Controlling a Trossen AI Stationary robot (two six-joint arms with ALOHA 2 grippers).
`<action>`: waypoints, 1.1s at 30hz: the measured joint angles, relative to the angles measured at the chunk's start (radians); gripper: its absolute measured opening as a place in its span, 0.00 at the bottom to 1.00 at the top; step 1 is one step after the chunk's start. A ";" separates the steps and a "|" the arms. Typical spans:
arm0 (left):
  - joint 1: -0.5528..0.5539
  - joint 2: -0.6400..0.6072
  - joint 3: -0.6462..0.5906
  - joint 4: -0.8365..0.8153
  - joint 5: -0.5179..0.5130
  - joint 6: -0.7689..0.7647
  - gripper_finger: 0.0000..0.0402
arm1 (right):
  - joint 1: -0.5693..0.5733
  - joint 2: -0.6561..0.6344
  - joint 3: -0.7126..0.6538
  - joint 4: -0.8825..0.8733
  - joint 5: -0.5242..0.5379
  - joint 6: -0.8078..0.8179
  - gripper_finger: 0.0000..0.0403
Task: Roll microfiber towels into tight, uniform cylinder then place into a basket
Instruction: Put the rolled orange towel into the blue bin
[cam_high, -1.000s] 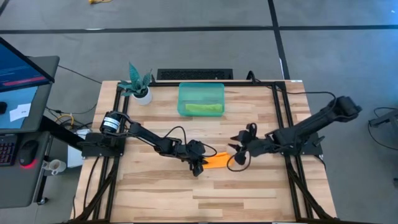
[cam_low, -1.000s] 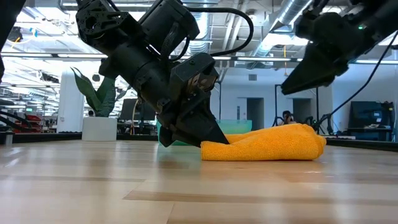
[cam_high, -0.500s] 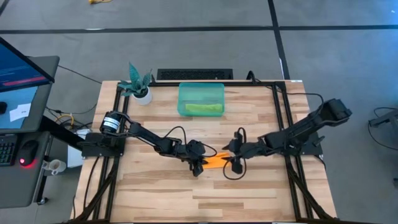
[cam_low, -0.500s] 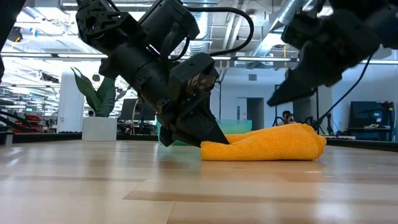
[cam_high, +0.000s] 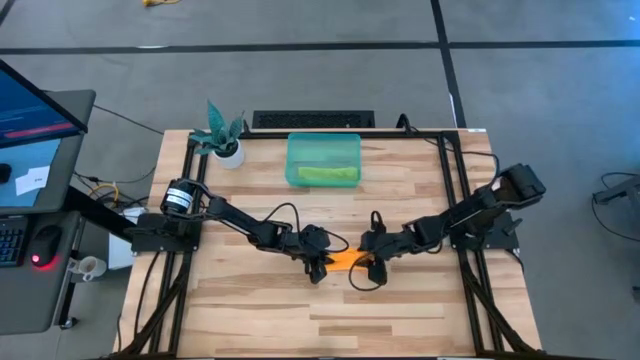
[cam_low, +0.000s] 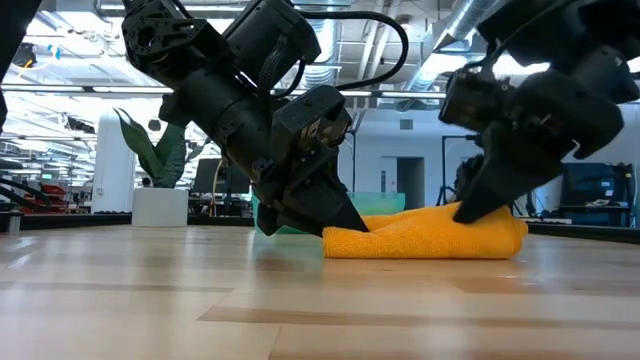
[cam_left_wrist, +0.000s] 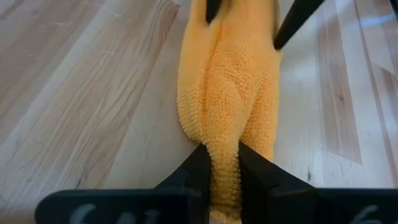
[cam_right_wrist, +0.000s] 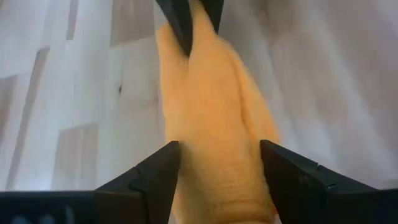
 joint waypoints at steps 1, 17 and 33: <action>0.000 0.000 0.000 -0.001 0.000 0.000 0.09 | -0.005 0.009 0.000 0.000 -0.024 0.012 0.61; 0.002 0.000 0.000 0.003 0.002 0.076 0.09 | -0.060 0.048 0.004 -0.046 -0.202 0.103 0.36; 0.098 -0.081 -0.004 -0.072 0.199 0.257 0.09 | -0.092 0.053 0.088 -0.115 -0.263 -0.029 0.11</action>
